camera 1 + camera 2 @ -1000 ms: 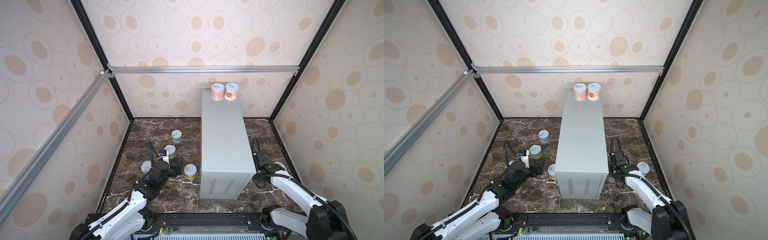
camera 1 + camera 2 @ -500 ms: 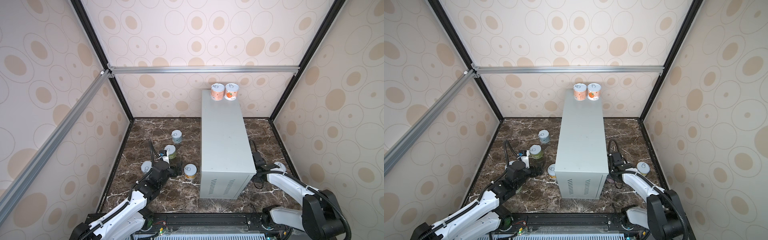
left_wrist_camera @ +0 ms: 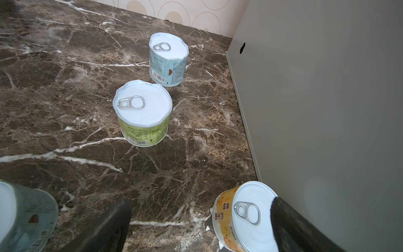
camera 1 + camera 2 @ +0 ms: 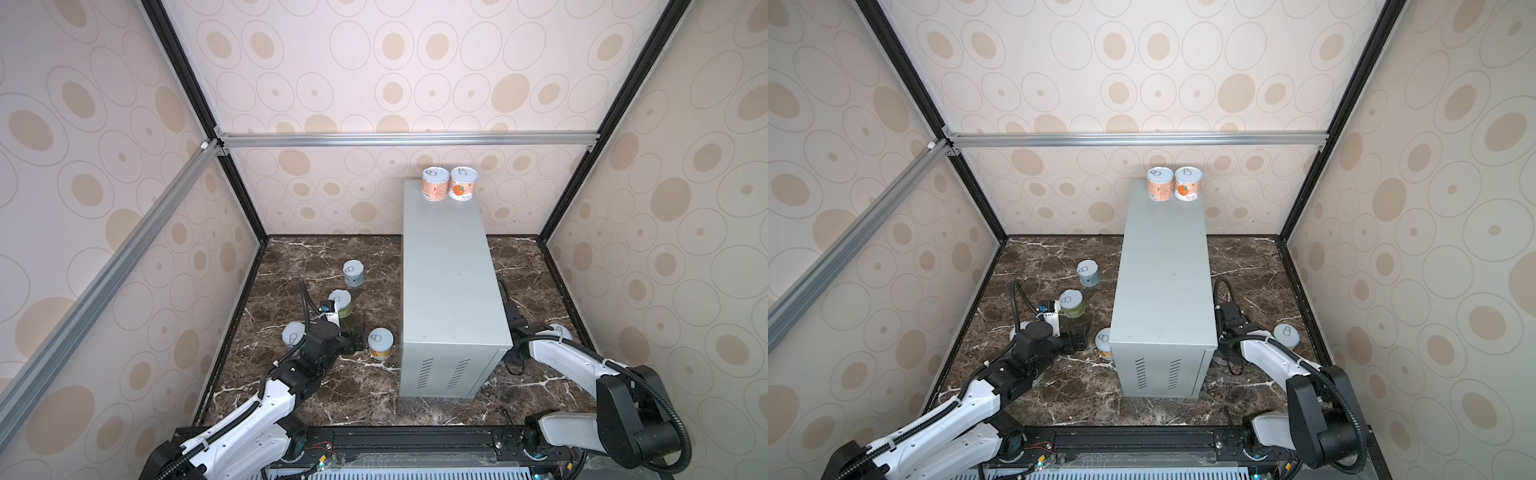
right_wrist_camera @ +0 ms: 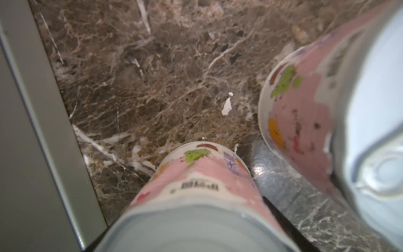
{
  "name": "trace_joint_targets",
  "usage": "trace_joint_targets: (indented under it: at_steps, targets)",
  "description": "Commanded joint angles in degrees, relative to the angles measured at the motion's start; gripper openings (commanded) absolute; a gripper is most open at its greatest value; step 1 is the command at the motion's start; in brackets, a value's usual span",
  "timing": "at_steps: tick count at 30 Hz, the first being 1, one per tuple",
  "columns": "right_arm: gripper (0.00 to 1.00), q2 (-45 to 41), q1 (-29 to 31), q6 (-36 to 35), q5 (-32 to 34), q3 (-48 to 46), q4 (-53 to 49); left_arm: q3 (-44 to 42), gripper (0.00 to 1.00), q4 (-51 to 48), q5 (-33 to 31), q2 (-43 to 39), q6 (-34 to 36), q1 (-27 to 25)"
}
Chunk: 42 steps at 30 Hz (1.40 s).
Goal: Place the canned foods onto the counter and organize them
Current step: 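Close the right gripper on the pink-labelled can and lift it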
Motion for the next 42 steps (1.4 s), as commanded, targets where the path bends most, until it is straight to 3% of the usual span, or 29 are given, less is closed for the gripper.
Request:
trace_joint_targets:
  at_steps: [1, 12, 25, 42]
  targets:
    - [0.72, 0.66, 0.23, -0.04, -0.88, 1.14, -0.45, 0.22, 0.99, 1.18, 0.03, -0.03, -0.74, -0.03]
    - [0.53, -3.56, 0.29, -0.25, -1.63, 2.02, -2.29, 0.38, 0.99, 0.36, -0.24, -1.35, -1.0, -0.03]
    - [0.46, -10.98, 0.21, -1.74, -2.42, 6.89, -7.69, 4.3, 0.99, -3.37, 1.72, -2.98, -1.54, 0.02]
    - [0.45, -21.12, 0.27, -4.17, -4.66, 19.7, -18.83, 12.23, 0.99, -13.17, 4.03, -7.05, 1.08, -0.02]
